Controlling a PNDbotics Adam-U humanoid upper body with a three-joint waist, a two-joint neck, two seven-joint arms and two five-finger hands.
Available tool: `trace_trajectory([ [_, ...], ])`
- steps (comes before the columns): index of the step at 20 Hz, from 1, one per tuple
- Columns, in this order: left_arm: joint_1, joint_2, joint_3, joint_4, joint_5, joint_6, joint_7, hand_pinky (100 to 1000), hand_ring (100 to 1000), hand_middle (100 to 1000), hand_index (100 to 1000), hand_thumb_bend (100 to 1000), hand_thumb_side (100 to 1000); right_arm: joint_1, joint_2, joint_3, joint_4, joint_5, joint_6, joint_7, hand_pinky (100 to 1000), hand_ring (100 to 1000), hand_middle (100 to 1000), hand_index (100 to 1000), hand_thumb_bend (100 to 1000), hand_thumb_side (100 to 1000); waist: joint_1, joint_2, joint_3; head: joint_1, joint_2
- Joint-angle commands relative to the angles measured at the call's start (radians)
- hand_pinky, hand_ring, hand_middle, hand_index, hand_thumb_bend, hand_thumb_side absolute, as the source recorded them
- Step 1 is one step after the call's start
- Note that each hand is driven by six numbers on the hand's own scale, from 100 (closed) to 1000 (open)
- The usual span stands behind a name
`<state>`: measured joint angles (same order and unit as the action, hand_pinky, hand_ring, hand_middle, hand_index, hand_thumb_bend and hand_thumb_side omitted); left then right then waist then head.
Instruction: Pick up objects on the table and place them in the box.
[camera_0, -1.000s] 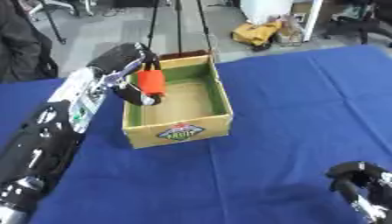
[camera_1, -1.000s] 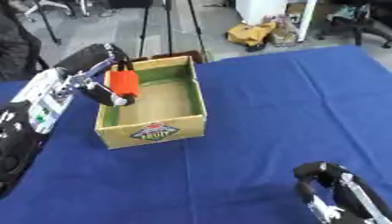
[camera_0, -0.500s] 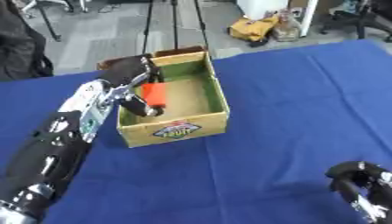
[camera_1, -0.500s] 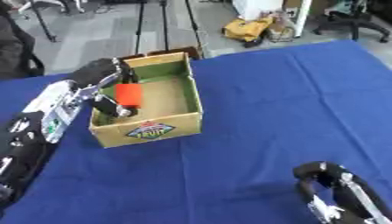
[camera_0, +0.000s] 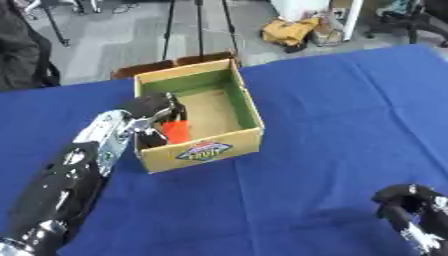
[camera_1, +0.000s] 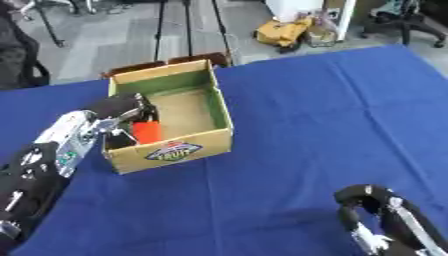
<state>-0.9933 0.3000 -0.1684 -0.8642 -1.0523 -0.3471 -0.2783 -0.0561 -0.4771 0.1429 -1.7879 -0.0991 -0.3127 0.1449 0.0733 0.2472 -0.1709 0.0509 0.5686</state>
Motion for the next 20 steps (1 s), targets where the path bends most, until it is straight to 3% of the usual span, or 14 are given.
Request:
trace_trajectory([
  [1, -0.014, 0.020, 0.011, -0.021, 0.028, -0.015, -0.016, 587, 558, 540, 676, 806, 366, -0.008, -0.009, -0.005, -0.007, 0.000, -0.004, 0.002, 755, 509, 415, 694, 321, 511, -0.007, -0.019, 0.003, -0.002, -0.007],
  [4, -0.017, 0.030, 0.014, -0.042, 0.064, -0.022, -0.011, 618, 584, 571, 715, 859, 453, -0.007, -0.010, -0.006, -0.007, -0.001, -0.004, 0.002, 755, 509, 415, 694, 319, 510, -0.008, -0.022, 0.006, -0.002, -0.007],
  [7, -0.021, 0.046, 0.020, -0.073, 0.109, -0.022, 0.001, 618, 586, 575, 719, 863, 641, -0.006, -0.011, -0.007, -0.007, -0.004, -0.004, 0.003, 755, 509, 415, 694, 317, 510, -0.009, -0.025, 0.011, -0.003, -0.006],
  [9, -0.024, 0.060, 0.025, -0.097, 0.143, -0.017, 0.009, 614, 586, 573, 722, 869, 719, -0.006, -0.011, -0.008, -0.006, -0.005, -0.004, 0.003, 755, 509, 415, 694, 316, 510, -0.010, -0.027, 0.014, -0.006, -0.006],
  [12, -0.028, 0.090, 0.032, -0.146, 0.203, -0.004, 0.023, 610, 586, 570, 723, 873, 735, -0.003, -0.011, -0.011, -0.005, -0.007, -0.005, 0.002, 755, 509, 415, 694, 314, 509, -0.012, -0.031, 0.019, -0.010, -0.006],
  [15, -0.021, 0.132, 0.038, -0.219, 0.296, 0.015, 0.046, 589, 573, 560, 720, 885, 681, 0.002, -0.011, -0.016, -0.005, -0.008, -0.006, -0.001, 755, 510, 415, 694, 311, 508, -0.016, -0.036, 0.027, -0.018, -0.006],
  [20, 0.042, 0.246, 0.058, -0.438, 0.533, 0.087, 0.049, 565, 556, 546, 716, 918, 621, 0.016, -0.012, -0.026, -0.005, -0.009, -0.008, -0.009, 755, 510, 415, 694, 307, 506, -0.024, -0.046, 0.051, -0.040, -0.003],
])
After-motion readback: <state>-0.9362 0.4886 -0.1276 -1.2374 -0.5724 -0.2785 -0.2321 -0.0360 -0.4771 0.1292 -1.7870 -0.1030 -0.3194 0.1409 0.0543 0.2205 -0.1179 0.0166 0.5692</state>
